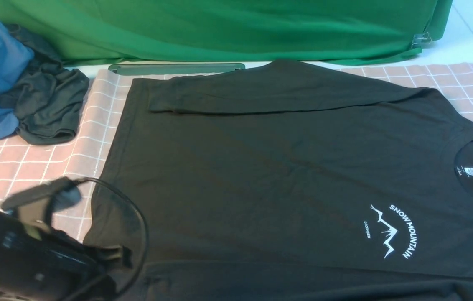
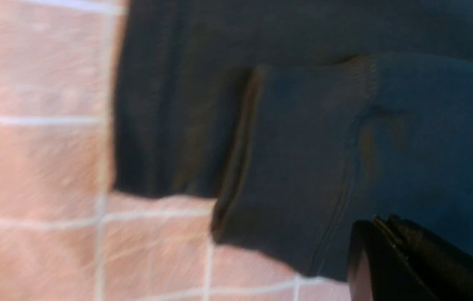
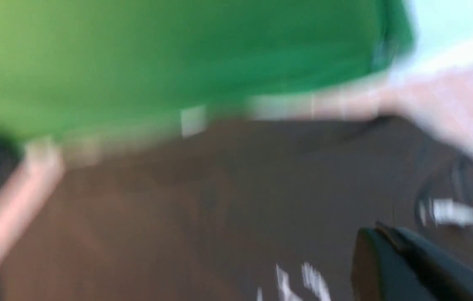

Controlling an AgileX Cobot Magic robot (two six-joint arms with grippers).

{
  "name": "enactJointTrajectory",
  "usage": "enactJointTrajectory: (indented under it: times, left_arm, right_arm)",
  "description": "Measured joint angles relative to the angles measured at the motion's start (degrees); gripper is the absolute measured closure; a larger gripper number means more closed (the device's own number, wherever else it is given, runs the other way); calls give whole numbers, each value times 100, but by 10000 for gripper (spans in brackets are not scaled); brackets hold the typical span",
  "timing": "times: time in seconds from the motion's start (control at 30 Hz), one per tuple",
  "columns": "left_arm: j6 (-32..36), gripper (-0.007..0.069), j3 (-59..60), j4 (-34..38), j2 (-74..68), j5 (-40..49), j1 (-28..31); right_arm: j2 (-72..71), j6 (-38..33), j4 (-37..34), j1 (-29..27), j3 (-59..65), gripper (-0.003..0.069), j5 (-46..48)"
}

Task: Fold a long-sleeved shirt over a pink coffee tablecloth.
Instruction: 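Grasp the left edge of the dark T-shirt lying flat on the table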

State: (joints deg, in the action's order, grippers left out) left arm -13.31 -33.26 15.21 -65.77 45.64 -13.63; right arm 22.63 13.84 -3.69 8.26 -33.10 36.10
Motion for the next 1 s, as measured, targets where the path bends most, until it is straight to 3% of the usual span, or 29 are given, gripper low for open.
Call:
enactJointTrajectory:
  times: [0.13, 0.33, 0.5, 0.53, 0.63, 0.73, 0.87, 1.0]
  left_arm:
    - [-763, 613, 6, -656, -376, -169, -234]
    - [-994, 574, 6, -1378, -911, -454, -234]
    - [-994, 368, 6, -1588, -1330, -1056, -234]
    - [-994, 358, 6, -1588, -1342, -1105, -234]
    - [-961, 189, 6, -1668, -1543, -1493, -234]
    - [-926, 113, 6, -1675, -1648, -1579, -234]
    - [-533, 132, 0, -1621, -1695, -1574, -234]
    - [-173, 288, -4, -1392, -1711, -1550, -234]
  right_arm:
    - [1400, -865, -73, 558, -911, 623, 999]
    - [2066, -1011, -235, 1227, -1007, 623, 918]
    - [2127, -907, -254, 1621, -830, 623, 479]
    - [2127, -908, -254, 1627, -824, 623, 479]
    - [2127, -881, -260, 1669, -787, 623, 357]
    - [2127, -839, -260, 1669, -768, 623, 295]
    - [2127, -822, -260, 1669, -762, 622, 207]
    - [2127, -820, -260, 1669, -762, 621, 195]
